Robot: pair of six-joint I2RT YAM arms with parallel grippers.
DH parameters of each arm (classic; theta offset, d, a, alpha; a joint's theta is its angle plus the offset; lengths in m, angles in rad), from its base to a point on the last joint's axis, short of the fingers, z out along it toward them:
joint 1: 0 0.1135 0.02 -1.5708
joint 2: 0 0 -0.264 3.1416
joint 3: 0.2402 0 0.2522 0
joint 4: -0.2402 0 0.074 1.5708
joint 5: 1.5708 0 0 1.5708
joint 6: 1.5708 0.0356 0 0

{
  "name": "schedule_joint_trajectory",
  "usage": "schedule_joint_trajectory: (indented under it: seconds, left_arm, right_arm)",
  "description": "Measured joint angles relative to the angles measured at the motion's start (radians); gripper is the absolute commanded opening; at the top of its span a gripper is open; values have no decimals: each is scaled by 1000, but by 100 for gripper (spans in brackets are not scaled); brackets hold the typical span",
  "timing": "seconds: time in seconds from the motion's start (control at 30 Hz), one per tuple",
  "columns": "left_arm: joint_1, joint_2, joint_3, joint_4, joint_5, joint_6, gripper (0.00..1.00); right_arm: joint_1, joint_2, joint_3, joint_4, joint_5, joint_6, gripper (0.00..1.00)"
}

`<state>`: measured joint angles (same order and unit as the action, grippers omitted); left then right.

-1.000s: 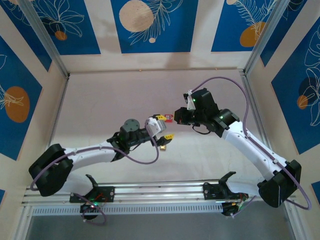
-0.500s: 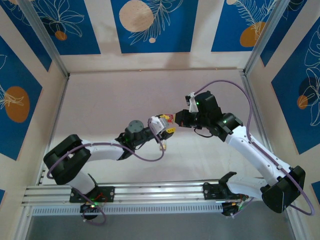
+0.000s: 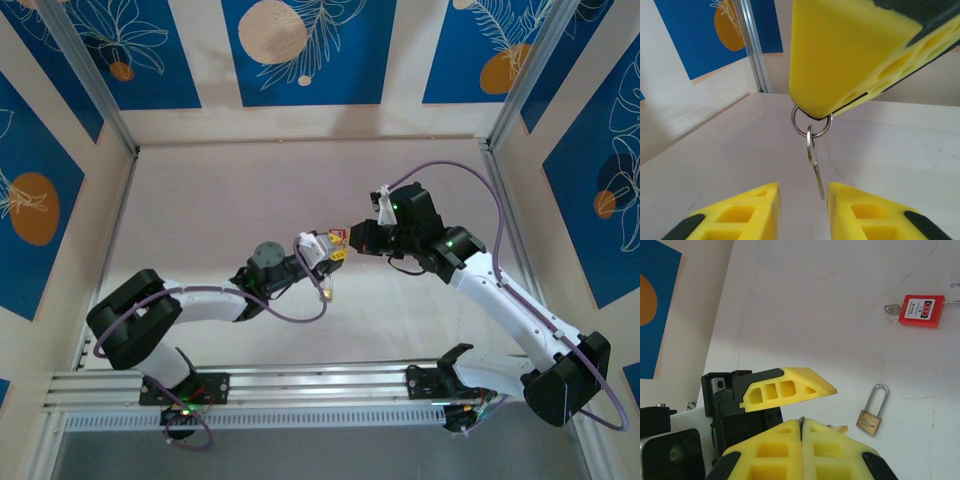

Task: Unlock with the key

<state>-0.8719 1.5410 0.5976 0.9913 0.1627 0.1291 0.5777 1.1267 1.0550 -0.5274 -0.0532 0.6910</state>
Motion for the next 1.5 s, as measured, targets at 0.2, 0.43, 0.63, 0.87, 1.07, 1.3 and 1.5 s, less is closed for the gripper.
schedule_joint_trajectory:
  seconds: [0.2,0.43,0.63,0.87,1.07,1.3,1.5]
  left_arm:
    - [0,0,-1,-1,20,-8,19]
    - [0,0,-2,-1,21,-19,8]
    - [0,0,-2,-1,22,-27,18]
    - [-2,0,-1,-12,57,-42,36]
    - [-2,7,-1,-25,87,-46,37]
    - [-2,34,0,-26,92,-53,36]
    - [-2,51,1,-11,92,-71,33]
  right_arm:
    - [-9,0,-16,5,-4,0,0]
    - [-30,-5,-39,8,-13,1,0]
    - [-40,-7,-50,18,-34,11,0]
    - [-42,-13,-53,29,-37,19,0]
    - [-42,-13,-53,43,-46,23,0]
    - [-36,-14,-54,49,-57,30,0]
    - [-27,-23,-57,49,-56,37,0]
